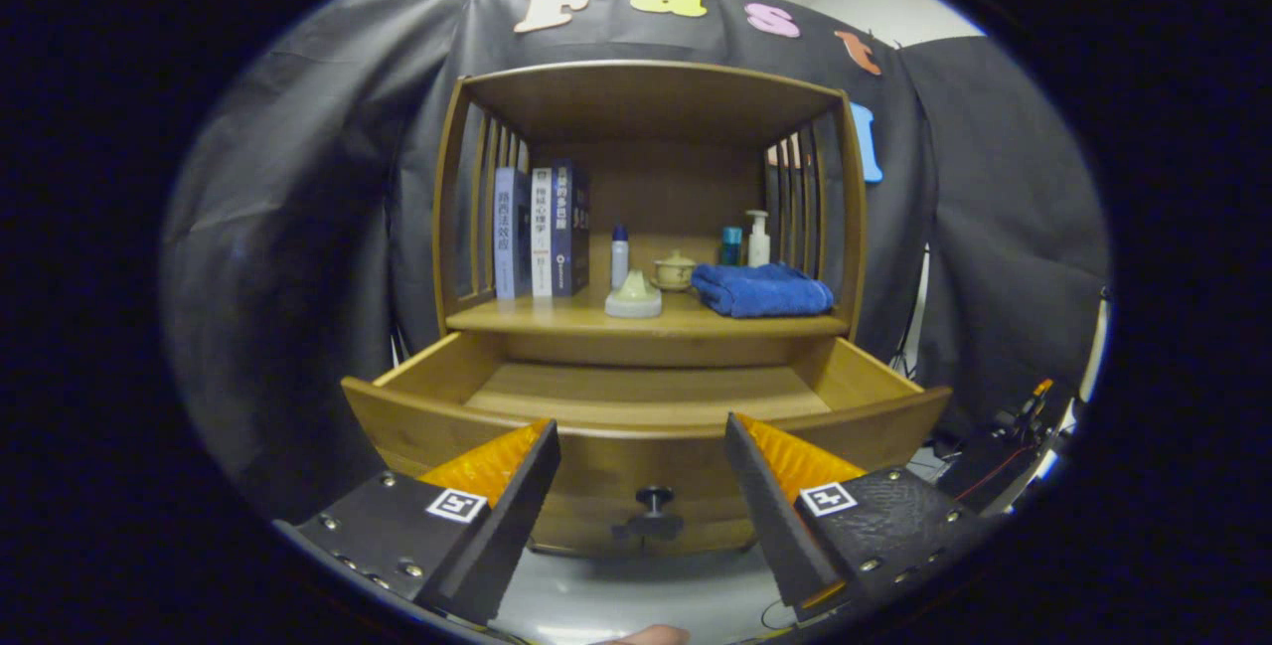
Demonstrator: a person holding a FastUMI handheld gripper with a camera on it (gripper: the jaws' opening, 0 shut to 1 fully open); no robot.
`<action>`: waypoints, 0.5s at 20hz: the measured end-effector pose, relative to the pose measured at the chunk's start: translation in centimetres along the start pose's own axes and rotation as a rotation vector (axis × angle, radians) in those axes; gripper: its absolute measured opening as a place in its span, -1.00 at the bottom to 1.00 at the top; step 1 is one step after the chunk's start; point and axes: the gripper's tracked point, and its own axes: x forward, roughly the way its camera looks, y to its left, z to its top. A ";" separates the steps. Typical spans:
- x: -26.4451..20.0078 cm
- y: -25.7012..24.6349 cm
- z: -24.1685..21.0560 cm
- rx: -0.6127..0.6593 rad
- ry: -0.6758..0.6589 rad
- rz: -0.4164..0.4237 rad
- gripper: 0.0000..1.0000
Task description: Pull open the drawer, take out the items inside it, and place them on the countertop above the cabinet.
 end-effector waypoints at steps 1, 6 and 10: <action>0.1 -0.1 -1.1 0.012 0.010 0.001 0.98; 0.6 -1.7 -6.4 0.101 0.061 -0.014 0.99; 2.0 -2.7 -8.6 0.112 0.090 -0.034 0.98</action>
